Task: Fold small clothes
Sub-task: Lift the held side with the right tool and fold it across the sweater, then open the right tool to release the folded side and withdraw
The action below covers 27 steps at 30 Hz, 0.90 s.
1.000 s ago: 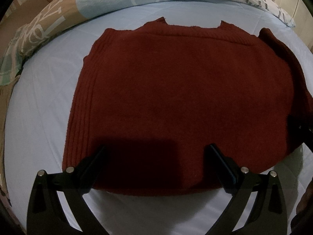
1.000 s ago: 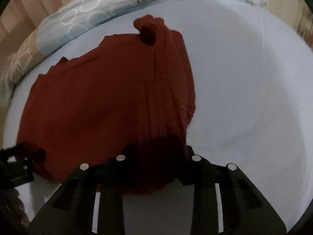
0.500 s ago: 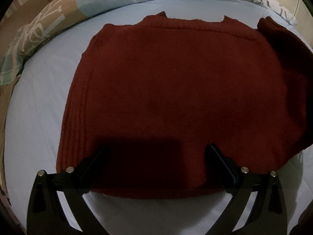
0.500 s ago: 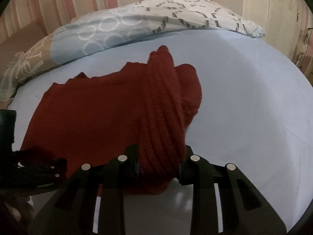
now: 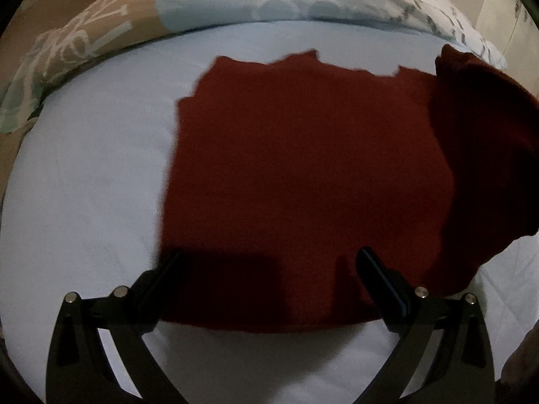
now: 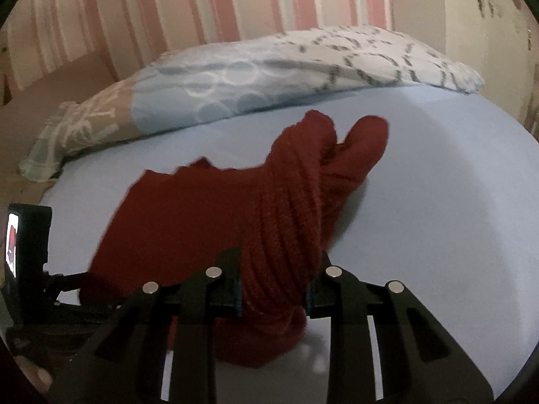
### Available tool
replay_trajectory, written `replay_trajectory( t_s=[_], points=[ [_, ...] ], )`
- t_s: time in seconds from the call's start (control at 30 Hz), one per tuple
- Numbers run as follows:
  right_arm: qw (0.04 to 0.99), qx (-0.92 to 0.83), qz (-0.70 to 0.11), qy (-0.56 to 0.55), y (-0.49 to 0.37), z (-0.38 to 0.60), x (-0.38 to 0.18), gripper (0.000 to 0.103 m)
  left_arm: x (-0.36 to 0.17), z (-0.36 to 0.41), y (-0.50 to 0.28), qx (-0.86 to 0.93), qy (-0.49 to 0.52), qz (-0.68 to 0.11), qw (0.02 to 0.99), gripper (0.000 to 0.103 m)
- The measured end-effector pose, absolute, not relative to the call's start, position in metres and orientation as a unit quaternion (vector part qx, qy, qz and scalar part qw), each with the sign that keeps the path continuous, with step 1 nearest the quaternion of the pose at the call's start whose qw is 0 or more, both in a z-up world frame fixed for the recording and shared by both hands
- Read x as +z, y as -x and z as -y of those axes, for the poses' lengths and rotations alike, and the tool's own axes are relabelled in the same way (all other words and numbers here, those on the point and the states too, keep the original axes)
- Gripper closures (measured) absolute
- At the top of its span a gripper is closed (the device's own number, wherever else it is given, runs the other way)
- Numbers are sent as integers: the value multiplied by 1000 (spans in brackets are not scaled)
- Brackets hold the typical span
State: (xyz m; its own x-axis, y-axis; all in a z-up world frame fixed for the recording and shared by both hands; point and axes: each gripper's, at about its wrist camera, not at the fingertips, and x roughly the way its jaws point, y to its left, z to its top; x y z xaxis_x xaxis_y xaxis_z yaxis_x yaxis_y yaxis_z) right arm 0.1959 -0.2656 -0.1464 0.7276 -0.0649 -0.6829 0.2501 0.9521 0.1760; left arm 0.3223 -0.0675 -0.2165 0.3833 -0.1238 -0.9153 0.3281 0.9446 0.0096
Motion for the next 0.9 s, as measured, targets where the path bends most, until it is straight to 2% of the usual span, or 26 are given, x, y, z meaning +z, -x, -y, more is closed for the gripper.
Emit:
replay_trajectory(
  t_s=[0.6,0.7,0.9],
  points=[
    [922,5,-379,-84,-243,109,-145,82,-189,-75,-320,-58,-73,-514,853,2],
    [908,25,-417,-41,-251,69,-166,82,-186,-92,-321,-53,-69,-513,854,2],
    [888,17,-460,-12,-259,55,-204,80,-183,-107,-321,-48,-66,-515,853,2]
  ],
)
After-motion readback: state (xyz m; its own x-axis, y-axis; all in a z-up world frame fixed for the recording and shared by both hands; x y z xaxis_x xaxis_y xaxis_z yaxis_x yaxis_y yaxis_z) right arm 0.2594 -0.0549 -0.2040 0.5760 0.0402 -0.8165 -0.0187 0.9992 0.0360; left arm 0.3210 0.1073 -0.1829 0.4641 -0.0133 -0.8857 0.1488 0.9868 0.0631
